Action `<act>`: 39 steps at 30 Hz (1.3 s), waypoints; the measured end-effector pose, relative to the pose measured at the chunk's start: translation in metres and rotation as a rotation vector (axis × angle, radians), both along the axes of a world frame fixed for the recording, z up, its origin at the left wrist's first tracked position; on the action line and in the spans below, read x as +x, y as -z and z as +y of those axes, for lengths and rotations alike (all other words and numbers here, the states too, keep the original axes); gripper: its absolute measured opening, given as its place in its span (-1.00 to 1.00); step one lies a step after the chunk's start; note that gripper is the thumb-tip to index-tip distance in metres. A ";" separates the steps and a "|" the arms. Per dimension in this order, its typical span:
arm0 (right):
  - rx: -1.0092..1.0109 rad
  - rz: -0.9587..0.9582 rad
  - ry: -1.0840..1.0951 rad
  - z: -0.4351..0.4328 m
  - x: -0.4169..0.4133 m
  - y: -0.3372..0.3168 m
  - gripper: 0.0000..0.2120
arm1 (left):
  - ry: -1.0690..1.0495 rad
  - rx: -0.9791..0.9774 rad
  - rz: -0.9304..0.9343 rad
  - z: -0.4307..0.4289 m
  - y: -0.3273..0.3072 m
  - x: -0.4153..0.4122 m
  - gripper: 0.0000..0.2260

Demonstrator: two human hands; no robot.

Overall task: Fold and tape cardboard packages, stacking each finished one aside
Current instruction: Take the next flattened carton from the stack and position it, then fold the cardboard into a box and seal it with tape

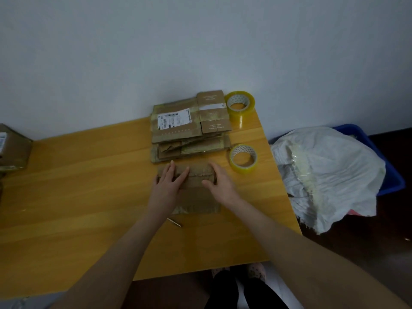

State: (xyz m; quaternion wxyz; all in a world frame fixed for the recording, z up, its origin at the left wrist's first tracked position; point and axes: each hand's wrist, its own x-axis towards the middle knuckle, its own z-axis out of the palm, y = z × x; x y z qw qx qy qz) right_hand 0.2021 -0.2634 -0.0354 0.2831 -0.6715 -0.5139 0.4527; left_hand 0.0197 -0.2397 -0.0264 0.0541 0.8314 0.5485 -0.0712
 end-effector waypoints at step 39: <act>-0.237 -0.889 -0.215 0.037 0.067 0.031 -0.67 | -0.047 0.116 -0.282 -0.007 0.012 0.003 -0.40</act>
